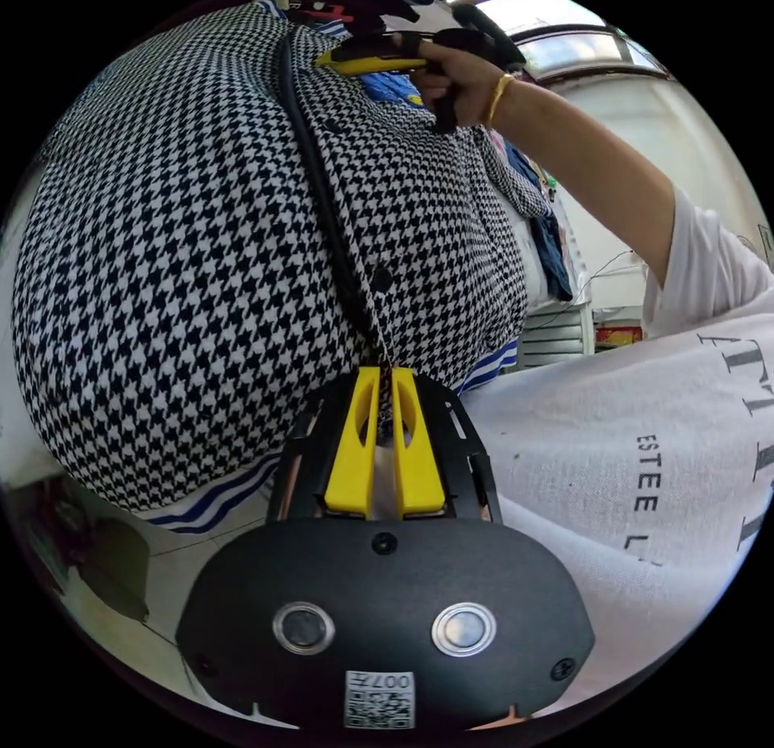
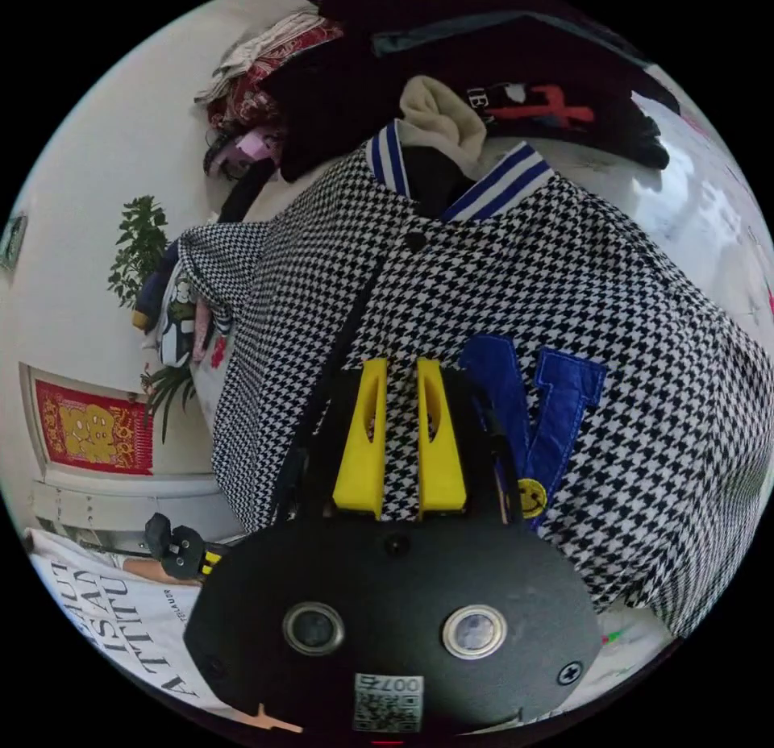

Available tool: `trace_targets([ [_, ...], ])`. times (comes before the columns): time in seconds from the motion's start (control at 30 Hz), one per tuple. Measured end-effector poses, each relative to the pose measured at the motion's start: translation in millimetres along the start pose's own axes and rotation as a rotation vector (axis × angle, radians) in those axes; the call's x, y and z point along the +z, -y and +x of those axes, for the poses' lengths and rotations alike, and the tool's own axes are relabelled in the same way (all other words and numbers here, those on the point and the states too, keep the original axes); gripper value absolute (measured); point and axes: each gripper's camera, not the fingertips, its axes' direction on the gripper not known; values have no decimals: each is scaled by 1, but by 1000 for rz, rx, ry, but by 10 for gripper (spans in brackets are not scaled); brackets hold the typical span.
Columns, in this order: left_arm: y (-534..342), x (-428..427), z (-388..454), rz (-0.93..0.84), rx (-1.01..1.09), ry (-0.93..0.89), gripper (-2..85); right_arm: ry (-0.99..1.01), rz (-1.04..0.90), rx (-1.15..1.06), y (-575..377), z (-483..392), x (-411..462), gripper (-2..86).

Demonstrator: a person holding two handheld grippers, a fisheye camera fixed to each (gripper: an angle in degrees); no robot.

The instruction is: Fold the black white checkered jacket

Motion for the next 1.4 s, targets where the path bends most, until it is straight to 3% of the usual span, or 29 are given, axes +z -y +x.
trace_targets([
  [0.17, -5, -3, 17, 21, 50, 45, 25, -88, 141, -80, -98, 0, -90, 63],
  [0.47, -12, 1, 38, 40, -38, 43, 51, -142, 27, 176, -313, 33, -111, 92],
  [0.73, -62, -49, 53, 252, -230, 116, 63, -198, -16, 166, -328, 33, -97, 81],
  [0.9, -113, -123, 5, 561, -518, 178, 89, -238, 63, 140, -329, 22, -123, 82],
  [1.0, -109, -164, -28, 662, -581, 255, 111, -236, 118, 167, -324, 12, -137, 84],
  [1.23, -11, -214, -84, 515, -422, 650, 149, -160, 120, 180, -261, -31, -121, 86],
  [1.4, 68, -186, -149, 185, -294, 770, 143, -166, 121, 158, -213, -73, -104, 86],
])
